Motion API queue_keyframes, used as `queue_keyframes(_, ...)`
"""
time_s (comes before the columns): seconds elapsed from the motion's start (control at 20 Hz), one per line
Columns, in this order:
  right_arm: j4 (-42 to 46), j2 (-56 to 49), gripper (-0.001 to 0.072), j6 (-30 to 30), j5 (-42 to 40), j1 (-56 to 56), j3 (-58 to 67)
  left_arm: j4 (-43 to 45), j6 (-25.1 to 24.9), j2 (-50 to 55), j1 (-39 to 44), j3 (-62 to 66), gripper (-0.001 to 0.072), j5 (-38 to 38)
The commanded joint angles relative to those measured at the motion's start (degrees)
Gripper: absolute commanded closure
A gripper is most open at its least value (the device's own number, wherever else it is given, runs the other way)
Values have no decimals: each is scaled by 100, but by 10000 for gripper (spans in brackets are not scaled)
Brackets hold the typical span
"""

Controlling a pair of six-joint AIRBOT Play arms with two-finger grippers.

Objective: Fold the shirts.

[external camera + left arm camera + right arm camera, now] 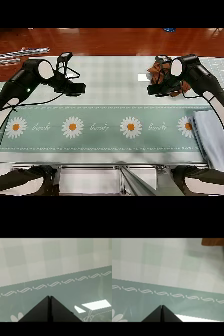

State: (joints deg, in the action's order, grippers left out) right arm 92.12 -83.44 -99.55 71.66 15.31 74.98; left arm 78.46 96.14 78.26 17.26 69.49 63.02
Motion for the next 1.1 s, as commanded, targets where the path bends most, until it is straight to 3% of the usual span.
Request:
queue_keyframes(0.0, -2, -2, 688, -2, 0, 4, 7, 2, 0, 4, 2, -2, 694, 0)
queue_keyframes(0.75, -2, -2, 688, -2, -2, 4, 7, 2, 0, 4, 2, -2, 694, -50)
queue_keyframes(1.05, 55, -4, 683, -2, -992, 4, 7, 50, 0, 17, -9, -2, 692, -1340)
